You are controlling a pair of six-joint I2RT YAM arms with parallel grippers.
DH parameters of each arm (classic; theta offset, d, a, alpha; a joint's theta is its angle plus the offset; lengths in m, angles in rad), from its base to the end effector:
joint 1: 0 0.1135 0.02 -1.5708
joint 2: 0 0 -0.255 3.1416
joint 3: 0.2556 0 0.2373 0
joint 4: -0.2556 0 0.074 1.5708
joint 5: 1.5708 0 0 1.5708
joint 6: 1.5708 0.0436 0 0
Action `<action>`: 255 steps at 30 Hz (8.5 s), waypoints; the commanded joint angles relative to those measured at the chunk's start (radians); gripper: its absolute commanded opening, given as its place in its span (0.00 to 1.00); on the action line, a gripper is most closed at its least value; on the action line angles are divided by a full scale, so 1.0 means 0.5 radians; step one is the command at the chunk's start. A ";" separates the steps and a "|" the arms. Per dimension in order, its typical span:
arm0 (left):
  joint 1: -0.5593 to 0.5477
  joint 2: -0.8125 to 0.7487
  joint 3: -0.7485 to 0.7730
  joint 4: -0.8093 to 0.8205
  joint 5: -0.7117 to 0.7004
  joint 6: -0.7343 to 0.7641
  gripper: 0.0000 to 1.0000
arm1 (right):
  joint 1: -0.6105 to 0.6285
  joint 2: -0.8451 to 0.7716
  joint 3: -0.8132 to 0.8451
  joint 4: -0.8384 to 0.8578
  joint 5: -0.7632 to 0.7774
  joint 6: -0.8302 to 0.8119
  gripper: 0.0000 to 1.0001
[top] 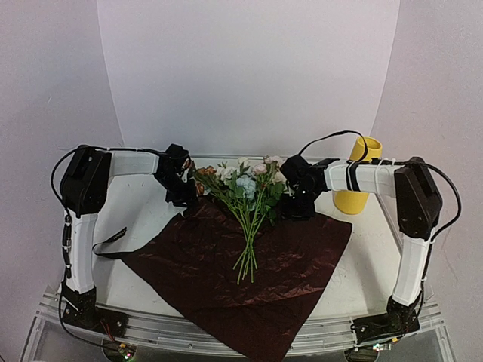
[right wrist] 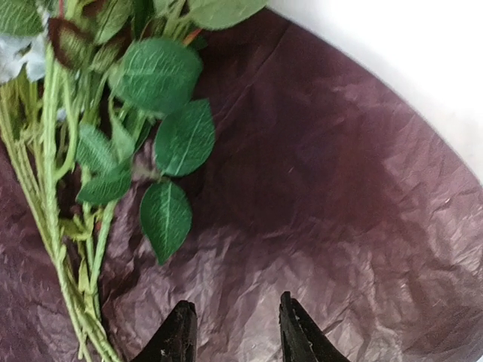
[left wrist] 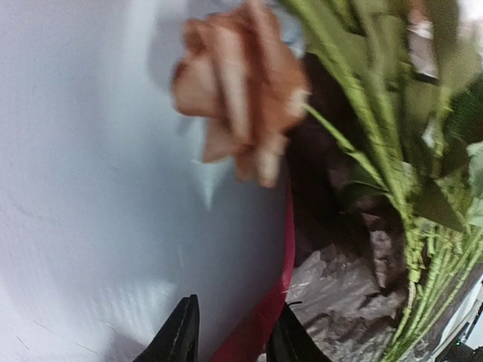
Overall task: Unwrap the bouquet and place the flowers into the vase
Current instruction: Unfold the wrapping paper at the center of the board, then pick up the fake flower from the wrapping paper.
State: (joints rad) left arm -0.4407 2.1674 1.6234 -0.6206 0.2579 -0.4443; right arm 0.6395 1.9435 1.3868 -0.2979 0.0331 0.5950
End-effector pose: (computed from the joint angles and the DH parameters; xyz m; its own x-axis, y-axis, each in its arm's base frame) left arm 0.3902 -0.1963 0.1502 -0.9667 -0.0036 -0.2561 0.0976 0.9192 -0.3814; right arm 0.3352 0.2475 0.1919 -0.8258 0.0840 -0.5577 -0.1403 0.9272 0.3473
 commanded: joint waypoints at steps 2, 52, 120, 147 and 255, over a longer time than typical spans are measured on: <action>0.039 0.074 0.145 -0.002 0.053 0.055 0.15 | -0.014 0.117 0.151 -0.135 0.148 0.011 0.41; 0.161 0.418 0.334 0.008 0.229 0.132 0.00 | -0.200 0.792 0.616 -0.312 0.117 -0.010 0.08; -0.740 0.284 0.526 0.161 -0.264 -0.117 0.32 | -0.207 -0.311 0.016 0.068 -0.338 -0.095 0.29; -0.760 0.006 0.437 0.155 -0.306 -0.232 0.00 | -0.208 -0.175 0.175 0.075 -0.479 -0.132 0.30; -0.733 -0.635 0.266 0.113 -0.574 -0.147 0.19 | -0.162 0.014 0.619 0.911 -1.094 -0.080 0.00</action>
State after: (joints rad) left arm -0.8108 1.8911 1.7336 -0.5757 0.0052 -0.5272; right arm 0.5533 2.0230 1.6905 0.1103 -0.4848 0.6186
